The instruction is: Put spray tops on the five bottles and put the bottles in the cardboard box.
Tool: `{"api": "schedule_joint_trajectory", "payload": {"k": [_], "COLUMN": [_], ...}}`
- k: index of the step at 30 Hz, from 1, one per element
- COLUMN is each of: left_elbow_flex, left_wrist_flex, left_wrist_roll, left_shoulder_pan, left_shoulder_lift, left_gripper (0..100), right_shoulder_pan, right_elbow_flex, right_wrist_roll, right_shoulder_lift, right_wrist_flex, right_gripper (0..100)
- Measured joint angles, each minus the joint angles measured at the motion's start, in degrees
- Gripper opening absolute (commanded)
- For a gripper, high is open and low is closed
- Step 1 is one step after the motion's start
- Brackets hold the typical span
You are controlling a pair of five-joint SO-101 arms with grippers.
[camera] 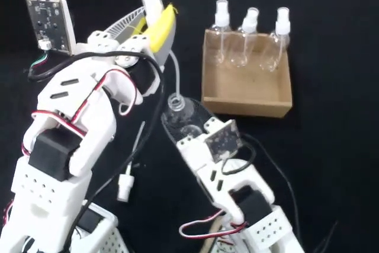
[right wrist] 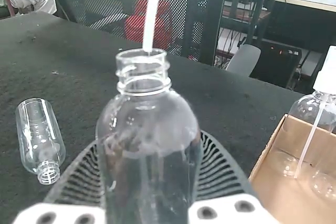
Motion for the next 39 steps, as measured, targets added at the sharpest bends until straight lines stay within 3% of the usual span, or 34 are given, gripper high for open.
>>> {"api": "schedule_joint_trajectory", "payload": {"k": [13,22,24,29,31,39], "left_elbow_flex": [9.14,20.22,23.21,30.51,31.82,31.91], "left_wrist_flex": [0.00,0.00,0.00,0.00,0.00,0.00], "left_wrist_roll": [0.35,0.53,0.53,0.53,0.53,0.44], "left_shoulder_pan": [-1.23,5.36,5.19,5.27,5.19,5.27], "left_shoulder_lift": [-0.09,-10.73,-14.15,-17.93,-18.29,-23.21], "left_gripper": [3,3,9,36,43,44], "right_shoulder_pan": [0.00,0.09,0.09,0.09,0.09,0.09], "right_elbow_flex": [0.00,0.09,0.09,0.09,0.09,0.09], "right_wrist_roll": [0.00,0.00,0.00,0.00,0.00,0.00], "right_shoulder_lift": [0.00,0.00,0.00,0.00,0.00,0.00], "right_wrist_flex": [0.00,0.00,0.00,0.00,0.00,0.00], "right_gripper": [1.1,1.1,1.1,1.1,1.1,1.1]}}
